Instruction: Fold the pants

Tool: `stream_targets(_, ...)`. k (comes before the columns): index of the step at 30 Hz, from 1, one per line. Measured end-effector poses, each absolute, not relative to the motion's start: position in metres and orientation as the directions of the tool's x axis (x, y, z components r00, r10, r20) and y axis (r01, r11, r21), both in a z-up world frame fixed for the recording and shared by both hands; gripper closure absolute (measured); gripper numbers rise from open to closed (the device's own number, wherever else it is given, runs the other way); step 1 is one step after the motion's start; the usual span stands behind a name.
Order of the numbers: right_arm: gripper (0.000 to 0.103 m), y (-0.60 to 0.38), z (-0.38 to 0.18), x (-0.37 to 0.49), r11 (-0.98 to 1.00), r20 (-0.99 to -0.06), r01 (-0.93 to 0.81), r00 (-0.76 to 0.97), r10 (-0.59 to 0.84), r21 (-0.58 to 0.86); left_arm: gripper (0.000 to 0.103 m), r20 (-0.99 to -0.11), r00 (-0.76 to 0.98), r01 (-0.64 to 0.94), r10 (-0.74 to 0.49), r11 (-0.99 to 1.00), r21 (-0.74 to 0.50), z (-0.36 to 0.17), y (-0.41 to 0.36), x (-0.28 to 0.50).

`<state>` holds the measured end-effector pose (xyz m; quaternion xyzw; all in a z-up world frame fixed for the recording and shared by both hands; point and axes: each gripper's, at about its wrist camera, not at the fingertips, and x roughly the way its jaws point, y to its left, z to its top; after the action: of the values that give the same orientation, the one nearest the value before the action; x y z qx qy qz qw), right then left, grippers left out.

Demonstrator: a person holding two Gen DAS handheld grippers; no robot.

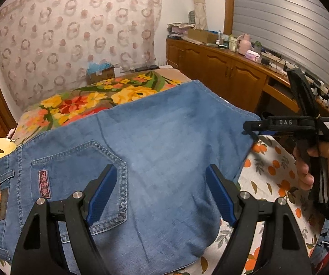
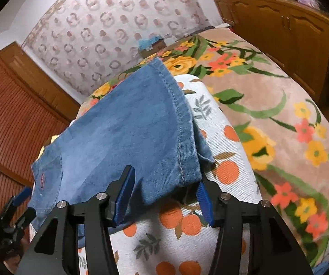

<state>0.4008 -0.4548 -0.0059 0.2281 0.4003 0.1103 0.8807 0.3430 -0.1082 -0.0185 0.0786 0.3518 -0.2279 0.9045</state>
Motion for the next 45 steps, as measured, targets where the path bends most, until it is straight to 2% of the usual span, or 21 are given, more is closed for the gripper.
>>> stream_targets(9, 0.05, -0.45, -0.003, 0.406, 0.895, -0.671, 0.01, 0.666, 0.327, 0.445, 0.023, -0.674, 0.646, 0.464, -0.358, 0.885, -0.026, -0.021, -0.108, 0.344)
stream_targets(14, 0.057, -0.456, -0.003, 0.404, 0.895, -0.678, 0.017, 0.659, 0.325, 0.446, 0.022, -0.673, 0.649, 0.462, -0.355, 0.887, -0.023, -0.023, -0.105, 0.342)
stream_targets(18, 0.077, -0.464, 0.002, 0.396, 0.889, -0.668, 0.019, 0.666, 0.331, 0.458, 0.022, -0.675, 0.647, 0.46, -0.354, 0.888, -0.024, -0.024, -0.101, 0.344)
stream_targets(19, 0.086, -0.465, 0.004, 0.394, 0.89, -0.664, 0.018, 0.673, 0.326, 0.456, 0.022, -0.676, 0.647, 0.459, -0.354, 0.888, -0.026, -0.024, -0.1, 0.345)
stream_targets(21, 0.091, -0.466, 0.009, 0.391, 0.889, -0.648, 0.008, 0.687, 0.328, 0.458, 0.022, -0.675, 0.646, 0.457, -0.357, 0.889, -0.032, -0.023, -0.099, 0.345)
stream_targets(28, 0.093, -0.455, 0.028, 0.384, 0.903, -0.587, -0.06, 0.741, 0.325, 0.425, 0.022, -0.67, 0.65, 0.441, -0.358, 0.896, -0.051, -0.018, -0.087, 0.351)
stream_targets(34, 0.094, -0.426, 0.051, 0.386, 0.912, -0.54, -0.15, 0.765, 0.352, 0.382, 0.023, -0.658, 0.666, 0.384, -0.352, 0.918, -0.101, -0.006, -0.046, 0.363)
stream_targets(45, 0.095, -0.28, 0.088, 0.377, 0.837, -0.469, -0.437, 0.694, 0.547, 0.33, 0.022, -0.618, 0.751, 0.222, -0.233, 0.97, -0.095, 0.02, 0.075, 0.358)
